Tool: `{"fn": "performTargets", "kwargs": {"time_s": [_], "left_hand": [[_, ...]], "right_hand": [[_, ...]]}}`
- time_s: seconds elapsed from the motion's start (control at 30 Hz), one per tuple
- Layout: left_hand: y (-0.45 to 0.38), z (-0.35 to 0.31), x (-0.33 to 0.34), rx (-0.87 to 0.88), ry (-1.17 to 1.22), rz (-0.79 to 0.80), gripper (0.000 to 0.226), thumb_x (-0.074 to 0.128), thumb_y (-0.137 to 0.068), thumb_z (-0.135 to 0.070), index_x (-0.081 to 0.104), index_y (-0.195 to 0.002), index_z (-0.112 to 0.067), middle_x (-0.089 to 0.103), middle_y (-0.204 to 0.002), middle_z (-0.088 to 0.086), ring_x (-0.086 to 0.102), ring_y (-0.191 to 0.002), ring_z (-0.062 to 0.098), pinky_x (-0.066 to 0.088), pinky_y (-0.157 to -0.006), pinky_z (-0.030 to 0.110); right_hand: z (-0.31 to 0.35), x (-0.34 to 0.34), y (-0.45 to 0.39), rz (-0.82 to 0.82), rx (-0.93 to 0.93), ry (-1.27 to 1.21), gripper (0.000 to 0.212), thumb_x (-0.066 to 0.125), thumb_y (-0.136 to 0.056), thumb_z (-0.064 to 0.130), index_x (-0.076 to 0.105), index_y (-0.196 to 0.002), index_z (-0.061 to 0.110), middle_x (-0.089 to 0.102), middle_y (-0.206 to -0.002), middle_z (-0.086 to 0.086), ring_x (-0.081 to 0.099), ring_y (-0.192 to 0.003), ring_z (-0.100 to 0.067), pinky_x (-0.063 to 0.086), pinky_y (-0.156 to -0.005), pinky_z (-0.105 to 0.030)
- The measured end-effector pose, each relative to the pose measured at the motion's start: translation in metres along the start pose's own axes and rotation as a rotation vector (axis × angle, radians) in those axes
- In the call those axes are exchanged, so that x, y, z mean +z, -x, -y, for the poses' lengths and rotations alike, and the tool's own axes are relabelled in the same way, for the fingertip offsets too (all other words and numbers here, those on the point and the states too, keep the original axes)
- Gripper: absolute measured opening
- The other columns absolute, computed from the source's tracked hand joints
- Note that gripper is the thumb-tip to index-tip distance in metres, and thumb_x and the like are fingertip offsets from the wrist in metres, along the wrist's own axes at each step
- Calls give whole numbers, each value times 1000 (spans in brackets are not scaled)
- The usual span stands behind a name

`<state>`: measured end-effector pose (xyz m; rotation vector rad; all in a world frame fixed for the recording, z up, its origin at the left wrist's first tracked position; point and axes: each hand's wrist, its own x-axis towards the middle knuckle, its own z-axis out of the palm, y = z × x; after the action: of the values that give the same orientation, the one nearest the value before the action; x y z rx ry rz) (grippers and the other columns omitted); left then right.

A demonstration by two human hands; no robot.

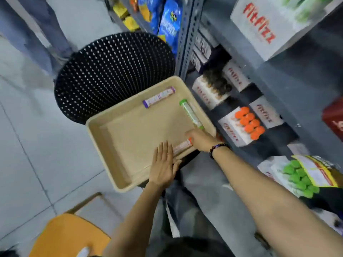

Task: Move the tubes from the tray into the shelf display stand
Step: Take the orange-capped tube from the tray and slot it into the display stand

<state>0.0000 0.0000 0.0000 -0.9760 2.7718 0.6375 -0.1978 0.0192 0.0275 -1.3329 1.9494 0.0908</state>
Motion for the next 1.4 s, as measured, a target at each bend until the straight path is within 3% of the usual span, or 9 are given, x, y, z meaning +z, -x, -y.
{"fn": "performTargets", "kwargs": {"time_s": [0.13,0.27,0.43,0.57,0.67,0.9,1.03,1.17,1.4], "left_hand": [[-1,1,7,-59,2,8,66,27,-91,-44,34,-137,4,40,-141,26,39,-129,42,29,-105,55],[-1,2,12,-44,-21,23,63,25,-92,-40,28,-141,-1,35,-145,24,34,-133,40,26,-108,53],[-1,4,13,-46,-27,56,61,26,-94,-41,20,-144,-5,25,-150,23,24,-137,41,17,-113,51],[-1,3,12,-44,-7,30,61,36,-93,-39,28,-141,-2,33,-146,25,31,-134,43,25,-109,53],[-1,4,14,-32,10,17,61,31,-94,-40,30,-140,0,36,-143,27,33,-132,44,26,-108,54],[-1,7,17,-35,29,52,63,34,-98,-37,12,-143,1,14,-153,24,8,-142,37,5,-117,45],[-1,-17,0,80,3,14,63,36,-97,-35,15,-142,5,19,-151,25,13,-141,38,10,-117,46],[0,-81,-30,325,30,-54,68,21,-92,-41,25,-138,8,30,-146,28,25,-137,41,18,-113,47],[7,-230,-62,742,63,-102,65,26,-92,-37,34,-133,13,36,-139,34,34,-130,47,29,-108,54]], "right_hand": [[-10,4,-16,73,49,-13,49,37,-89,-10,51,-132,10,51,-137,-14,50,-122,-31,43,-102,-36],[-9,8,-27,100,25,81,34,42,-82,-12,64,-103,3,61,-110,-17,60,-101,-33,42,-74,-30],[-6,0,-28,172,5,186,31,47,-86,-6,60,-111,6,45,-123,-15,55,-101,-34,49,-91,-41],[-5,-15,-12,175,26,17,27,49,-85,1,55,-112,6,49,-115,-13,55,-98,-31,48,-85,-36],[-1,-28,12,79,59,-192,26,54,-82,3,57,-107,8,55,-100,-9,52,-91,-22,41,-74,-28],[5,-49,78,-300,80,-427,38,56,-78,-5,67,-110,11,65,-119,-9,58,-109,-20,42,-89,-21],[-6,-60,144,-529,166,-408,37,57,-77,0,71,-104,21,63,-90,18,53,-86,-9,32,-73,6],[-20,-70,229,-654,225,-440,36,60,-77,-1,71,-105,19,68,-101,-1,57,-89,-17,45,-83,-28],[-65,-72,401,-882,424,-403,36,64,-73,-7,71,-105,8,70,-107,-11,61,-96,-17,45,-85,-26]]}}
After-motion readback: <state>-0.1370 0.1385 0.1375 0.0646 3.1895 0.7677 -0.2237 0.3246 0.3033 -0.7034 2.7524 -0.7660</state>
